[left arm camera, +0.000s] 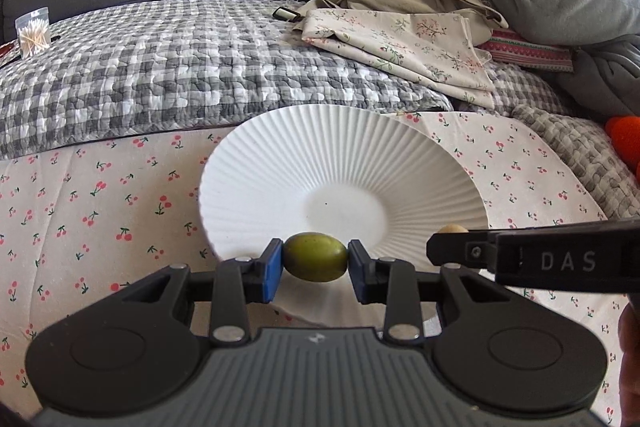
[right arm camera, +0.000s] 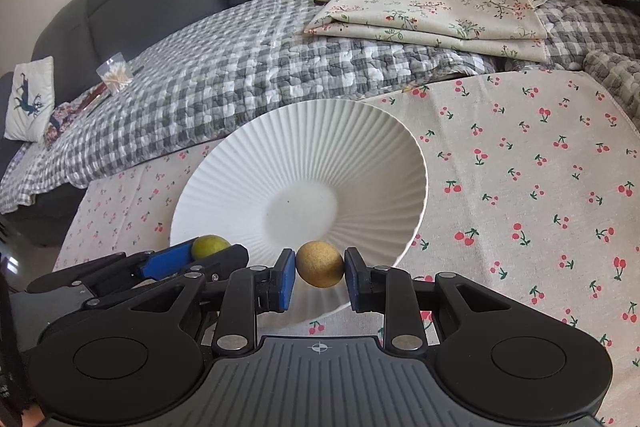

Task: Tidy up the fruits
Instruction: 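Carry both fruits over the white bowl and open both grippers, then withdraw both grippers from the bowl back toward the remaining fruits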

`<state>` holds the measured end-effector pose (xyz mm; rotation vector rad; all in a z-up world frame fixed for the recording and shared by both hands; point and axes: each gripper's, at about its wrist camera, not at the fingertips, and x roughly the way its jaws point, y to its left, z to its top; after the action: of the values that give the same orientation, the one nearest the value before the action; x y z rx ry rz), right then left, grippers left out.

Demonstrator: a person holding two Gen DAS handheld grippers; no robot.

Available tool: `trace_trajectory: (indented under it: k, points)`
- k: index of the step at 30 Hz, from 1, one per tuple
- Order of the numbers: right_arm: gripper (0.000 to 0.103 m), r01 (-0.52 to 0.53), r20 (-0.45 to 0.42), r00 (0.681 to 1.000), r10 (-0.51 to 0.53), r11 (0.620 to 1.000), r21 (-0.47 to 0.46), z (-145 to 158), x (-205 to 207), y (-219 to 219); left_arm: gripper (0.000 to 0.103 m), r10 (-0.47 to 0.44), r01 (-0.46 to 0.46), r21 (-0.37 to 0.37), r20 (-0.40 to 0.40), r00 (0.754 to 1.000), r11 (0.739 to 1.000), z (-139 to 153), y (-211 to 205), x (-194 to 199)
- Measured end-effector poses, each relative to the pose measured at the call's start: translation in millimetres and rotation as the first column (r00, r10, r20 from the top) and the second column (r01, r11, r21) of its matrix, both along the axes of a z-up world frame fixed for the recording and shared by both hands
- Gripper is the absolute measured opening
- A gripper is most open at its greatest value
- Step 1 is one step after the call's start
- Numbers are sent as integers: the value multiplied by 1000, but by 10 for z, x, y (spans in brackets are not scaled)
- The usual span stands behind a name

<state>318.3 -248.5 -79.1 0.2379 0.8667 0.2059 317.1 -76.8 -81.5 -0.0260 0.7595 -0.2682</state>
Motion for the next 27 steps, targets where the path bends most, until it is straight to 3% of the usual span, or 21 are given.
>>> trace_trajectory:
  k: [7,11,20,27]
  points:
    - [29,11,2,1000,-11,1000,3,-7,-24,-21,39,-25,24,40,15,1000,999,5,-45,-47]
    - [30,29,3,1000,-29,999,14,37,-64,-66,49,-13,12,23,16,1000,1000,74,41,-82]
    - [44,51,37,998,-54,997,62,245,-233,-155,56,56,-56,-5,11,998,998,248,349,-211]
    - [56,27,76,997,-33,997,69,513,-490,-169,73,132,-132,-32,15,991,991,518,655,-452]
